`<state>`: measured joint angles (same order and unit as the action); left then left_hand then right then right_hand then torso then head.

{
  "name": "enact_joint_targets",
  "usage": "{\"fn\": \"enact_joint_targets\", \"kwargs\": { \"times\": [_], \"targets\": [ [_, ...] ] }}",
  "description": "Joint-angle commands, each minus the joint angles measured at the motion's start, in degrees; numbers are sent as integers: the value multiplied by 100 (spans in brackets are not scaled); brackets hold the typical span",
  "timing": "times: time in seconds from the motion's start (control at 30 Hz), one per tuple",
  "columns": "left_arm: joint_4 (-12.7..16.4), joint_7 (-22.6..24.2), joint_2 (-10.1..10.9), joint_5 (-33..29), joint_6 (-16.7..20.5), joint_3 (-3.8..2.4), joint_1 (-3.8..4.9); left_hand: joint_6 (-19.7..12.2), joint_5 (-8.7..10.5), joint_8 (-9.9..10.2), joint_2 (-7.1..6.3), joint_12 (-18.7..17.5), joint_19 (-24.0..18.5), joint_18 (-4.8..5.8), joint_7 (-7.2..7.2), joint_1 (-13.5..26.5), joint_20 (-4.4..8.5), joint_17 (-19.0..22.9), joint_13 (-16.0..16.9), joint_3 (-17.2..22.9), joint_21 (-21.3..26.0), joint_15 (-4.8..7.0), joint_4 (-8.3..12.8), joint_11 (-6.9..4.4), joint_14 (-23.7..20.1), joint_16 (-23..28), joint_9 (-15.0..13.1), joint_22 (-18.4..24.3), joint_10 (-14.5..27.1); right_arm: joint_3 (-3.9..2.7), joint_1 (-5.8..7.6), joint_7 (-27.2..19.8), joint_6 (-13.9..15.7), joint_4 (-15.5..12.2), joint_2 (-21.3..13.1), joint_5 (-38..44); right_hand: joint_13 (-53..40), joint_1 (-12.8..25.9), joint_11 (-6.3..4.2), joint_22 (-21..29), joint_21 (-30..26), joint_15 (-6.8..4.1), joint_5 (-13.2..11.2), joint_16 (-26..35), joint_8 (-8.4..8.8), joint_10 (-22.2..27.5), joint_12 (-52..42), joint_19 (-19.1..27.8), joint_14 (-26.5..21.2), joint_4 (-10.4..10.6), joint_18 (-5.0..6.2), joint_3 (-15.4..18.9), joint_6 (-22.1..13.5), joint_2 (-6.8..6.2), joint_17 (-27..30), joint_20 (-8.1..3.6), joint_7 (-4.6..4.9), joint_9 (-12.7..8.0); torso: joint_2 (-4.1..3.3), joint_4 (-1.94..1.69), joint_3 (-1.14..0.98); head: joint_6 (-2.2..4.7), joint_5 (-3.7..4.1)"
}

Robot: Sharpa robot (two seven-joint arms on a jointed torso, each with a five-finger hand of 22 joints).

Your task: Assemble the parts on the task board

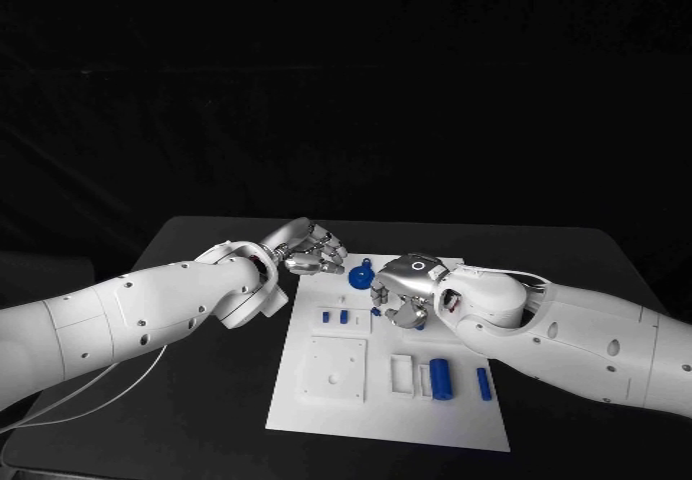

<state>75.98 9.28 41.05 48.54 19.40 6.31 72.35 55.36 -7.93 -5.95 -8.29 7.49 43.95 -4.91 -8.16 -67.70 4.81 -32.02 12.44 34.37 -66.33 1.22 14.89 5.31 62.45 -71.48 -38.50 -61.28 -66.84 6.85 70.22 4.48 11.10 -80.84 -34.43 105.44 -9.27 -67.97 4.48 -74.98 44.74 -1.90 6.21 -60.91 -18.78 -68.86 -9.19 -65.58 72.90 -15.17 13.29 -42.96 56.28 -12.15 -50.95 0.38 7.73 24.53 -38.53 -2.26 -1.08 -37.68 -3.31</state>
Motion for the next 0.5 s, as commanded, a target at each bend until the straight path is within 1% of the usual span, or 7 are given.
{"fn": "enact_joint_targets", "kwargs": {
  "times": [0.03, 0.1, 0.2, 0.33, 0.5],
  "targets": [
    [32, 87, 12, -86, 63, -5, 23, 8, -26, -27, 38, -25, 46, -143, -38, 2, 189, -5, -4, 7, -28, 0, -33, -8, 41, -32, 9, -5, -40, 1, -38, 173, 97, 68, 60, 263, 31, -9, 56, -125, 32, 47, 15, -31, 42, 98, 91, 35, -12, 12, 171, -76, -37, -88, 8, 8, 26, -18, -9, -5, -6, -17, -10],
    [45, 84, 20, -86, 60, -5, 32, 6, -26, -27, 38, -26, 48, -144, -39, 2, 190, -5, -4, 7, -29, 1, -33, -8, 43, -33, 11, -5, -41, 2, -60, 195, 126, 110, 94, 282, 36, -18, 66, -126, 44, 56, 11, -42, 45, 104, 111, 34, -9, 20, 171, -94, -43, -95, 9, 8, 30, -22, -6, -2, -8, -25, -18],
    [64, 79, 31, -86, 55, -5, 37, 5, -26, -28, 38, -28, 50, -145, -40, 0, 191, -5, -4, 7, -29, 2, -32, -9, 45, -33, 12, -5, -42, 3, -88, 212, 189, 135, 116, 288, 37, -28, 67, -127, 62, 58, -5, -60, 45, 91, 121, 27, -2, 31, 171, -112, -42, -98, 8, 5, 31, -25, -14, -8, -7, -28, -18],
    [68, 76, 38, -86, 53, -5, 42, 3, -26, -28, 37, -30, 53, -145, -41, 1, 192, -5, -5, 7, -29, 2, -31, -9, 47, -34, 14, -4, -42, 3, -98, 197, 189, 176, 157, 289, 36, -44, 63, -128, 93, 54, -36, -86, 38, 62, 134, 13, 4, 54, 171, -143, -31, -104, 8, -3, 28, -28, -10, -6, -6, -49, -40],
    [73, 71, 41, -86, 42, -5, 51, -2, -25, -28, 36, -33, 55, -146, -43, 2, 193, -4, -6, 6, -29, 2, -32, -9, 49, -34, 17, -4, -42, 3, -107, 181, 199, 183, 180, 287, 36, -46, 61, -127, 105, 52, -47, -97, 37, 51, 142, 9, 6, 66, 171, -156, -29, -104, 9, -6, 27, -30, -10, -6, -2, -57, -49]
  ]
}}
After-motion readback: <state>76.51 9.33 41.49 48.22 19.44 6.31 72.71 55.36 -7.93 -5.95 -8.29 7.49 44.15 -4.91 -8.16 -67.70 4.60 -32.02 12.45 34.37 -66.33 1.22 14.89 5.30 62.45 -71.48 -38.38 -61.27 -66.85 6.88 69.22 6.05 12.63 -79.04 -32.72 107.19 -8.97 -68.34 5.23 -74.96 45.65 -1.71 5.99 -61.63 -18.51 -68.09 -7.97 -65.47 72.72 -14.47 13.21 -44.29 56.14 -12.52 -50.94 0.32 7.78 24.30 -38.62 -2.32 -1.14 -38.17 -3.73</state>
